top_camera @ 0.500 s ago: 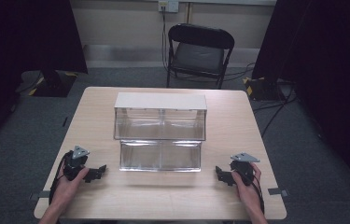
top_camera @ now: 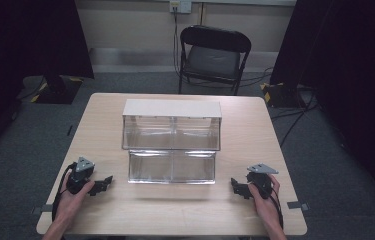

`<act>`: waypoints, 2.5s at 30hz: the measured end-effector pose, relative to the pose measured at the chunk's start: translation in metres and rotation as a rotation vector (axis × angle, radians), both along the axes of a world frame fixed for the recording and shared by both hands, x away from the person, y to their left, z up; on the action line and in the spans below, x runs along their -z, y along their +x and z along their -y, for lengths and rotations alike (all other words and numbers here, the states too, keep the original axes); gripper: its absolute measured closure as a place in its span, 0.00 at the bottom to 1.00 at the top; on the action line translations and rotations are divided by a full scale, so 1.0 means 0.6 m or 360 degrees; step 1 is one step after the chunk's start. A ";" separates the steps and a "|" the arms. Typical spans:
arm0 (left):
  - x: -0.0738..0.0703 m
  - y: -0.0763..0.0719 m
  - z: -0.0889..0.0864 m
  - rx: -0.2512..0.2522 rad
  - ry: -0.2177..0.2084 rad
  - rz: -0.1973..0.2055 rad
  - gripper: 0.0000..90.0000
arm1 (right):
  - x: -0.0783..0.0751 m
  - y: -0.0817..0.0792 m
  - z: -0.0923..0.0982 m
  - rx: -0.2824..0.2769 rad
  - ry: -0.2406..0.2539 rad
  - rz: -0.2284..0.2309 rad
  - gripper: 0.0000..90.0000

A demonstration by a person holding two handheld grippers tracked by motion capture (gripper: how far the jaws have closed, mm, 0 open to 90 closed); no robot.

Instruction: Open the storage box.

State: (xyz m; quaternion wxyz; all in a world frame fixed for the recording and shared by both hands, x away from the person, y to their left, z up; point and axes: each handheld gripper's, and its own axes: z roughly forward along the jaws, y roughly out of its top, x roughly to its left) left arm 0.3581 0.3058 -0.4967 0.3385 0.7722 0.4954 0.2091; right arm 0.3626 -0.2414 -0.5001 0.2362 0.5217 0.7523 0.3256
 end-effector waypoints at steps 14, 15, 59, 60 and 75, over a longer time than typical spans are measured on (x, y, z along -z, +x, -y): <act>-0.028 -0.023 0.034 0.0136 -0.0118 0.0085 0.18 | 0.000 0.000 0.000 0.0001 0.0000 0.0000 0.15; -0.030 -0.025 0.037 0.0149 -0.0133 0.0092 0.18 | 0.000 0.000 0.000 0.0000 0.0000 0.0000 0.15; -0.046 -0.042 0.098 0.0449 -0.0269 0.0197 0.18 | 0.000 0.000 0.000 0.0000 0.0000 0.0000 0.15; -0.046 -0.042 0.098 0.0451 -0.0274 0.0197 0.18 | 0.000 0.000 0.000 0.0000 0.0000 0.0000 0.15; -0.047 -0.044 0.098 0.0501 -0.0321 0.0192 0.22 | 0.000 0.000 0.000 0.0001 0.0000 0.0000 0.15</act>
